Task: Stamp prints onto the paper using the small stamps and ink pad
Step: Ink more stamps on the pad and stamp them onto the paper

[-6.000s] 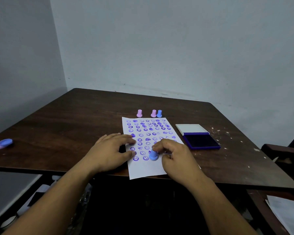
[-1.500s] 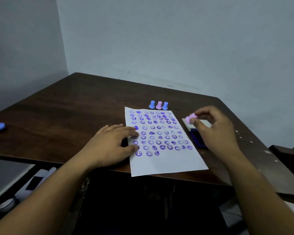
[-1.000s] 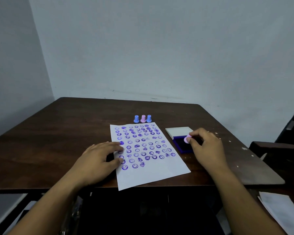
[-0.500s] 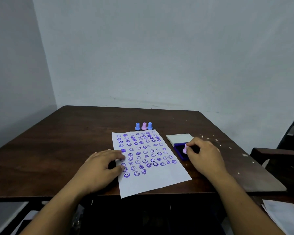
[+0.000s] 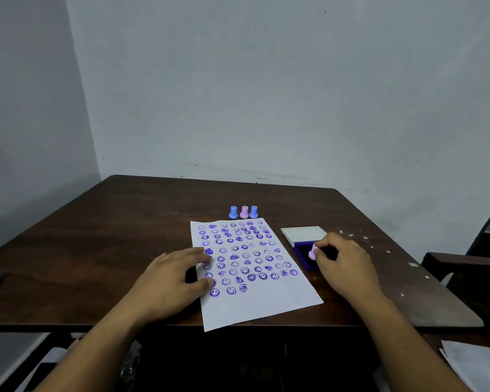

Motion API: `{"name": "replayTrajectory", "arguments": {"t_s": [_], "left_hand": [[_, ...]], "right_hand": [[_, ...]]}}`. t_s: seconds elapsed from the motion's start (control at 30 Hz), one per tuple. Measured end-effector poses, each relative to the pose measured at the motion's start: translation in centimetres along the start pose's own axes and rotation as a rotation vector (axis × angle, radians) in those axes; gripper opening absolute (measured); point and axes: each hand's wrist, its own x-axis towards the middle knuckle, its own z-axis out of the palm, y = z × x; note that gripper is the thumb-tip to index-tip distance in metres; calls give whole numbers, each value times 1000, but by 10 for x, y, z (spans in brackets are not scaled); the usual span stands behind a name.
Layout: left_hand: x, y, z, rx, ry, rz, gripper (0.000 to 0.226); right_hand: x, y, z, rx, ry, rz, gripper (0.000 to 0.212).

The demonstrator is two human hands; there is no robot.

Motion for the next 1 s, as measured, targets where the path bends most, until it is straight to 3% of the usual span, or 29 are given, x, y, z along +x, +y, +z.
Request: {"name": "replayTrajectory", "arguments": {"t_s": [0.47,0.63,0.8,1.0], "left_hand": [[3,-5,2,28,-20,-2,60],[3,-5,2,36,-23,-2,61],[3,-5,2,32,-23,-5,60],[3,-5,1,26,-17,-7,60]], "right_hand": [[0,0,1,65,3,53,8],[-10,-16,-6,269,24,60,11],[-34,-60,8,506,-122,-54,17],[-53,-86,24,537,-196,-95,16]]}}
